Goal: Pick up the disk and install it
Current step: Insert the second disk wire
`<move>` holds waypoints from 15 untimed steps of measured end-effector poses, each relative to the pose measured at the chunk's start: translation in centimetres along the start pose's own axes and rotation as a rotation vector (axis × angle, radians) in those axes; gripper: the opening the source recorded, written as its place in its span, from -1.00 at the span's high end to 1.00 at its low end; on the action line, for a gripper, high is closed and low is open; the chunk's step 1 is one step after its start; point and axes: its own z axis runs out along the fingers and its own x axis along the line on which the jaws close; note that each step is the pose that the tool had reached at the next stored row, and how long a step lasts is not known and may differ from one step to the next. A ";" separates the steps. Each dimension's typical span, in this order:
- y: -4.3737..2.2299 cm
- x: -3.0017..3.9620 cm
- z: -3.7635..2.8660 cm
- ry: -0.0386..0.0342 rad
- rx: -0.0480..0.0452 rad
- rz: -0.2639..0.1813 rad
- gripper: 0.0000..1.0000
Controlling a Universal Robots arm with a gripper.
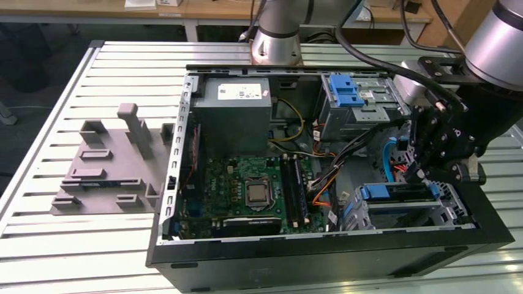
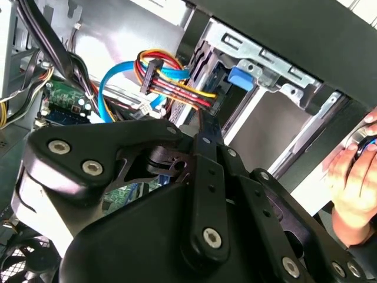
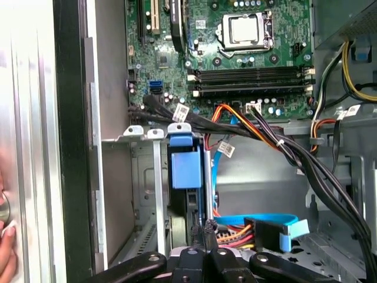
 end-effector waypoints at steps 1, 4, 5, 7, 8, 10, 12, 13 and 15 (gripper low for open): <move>0.11 0.01 0.00 -0.0001 0.0001 0.000 0.79; 0.37 0.04 -0.12 0.0005 0.0002 0.000 0.79; 0.40 0.04 -0.26 0.0001 0.0002 0.000 0.79; 0.47 0.06 -0.57 0.0001 0.0002 0.000 0.79; 0.54 0.06 -0.64 0.0000 0.0003 0.000 0.79; 0.87 0.08 -0.64 -0.0007 0.0003 0.000 0.79; 1.38 0.12 -0.65 -0.0011 0.0008 0.000 0.79; 1.58 0.14 -0.65 -0.0012 0.0010 0.000 0.79; 1.86 0.16 -0.68 -0.0012 0.0018 0.000 0.79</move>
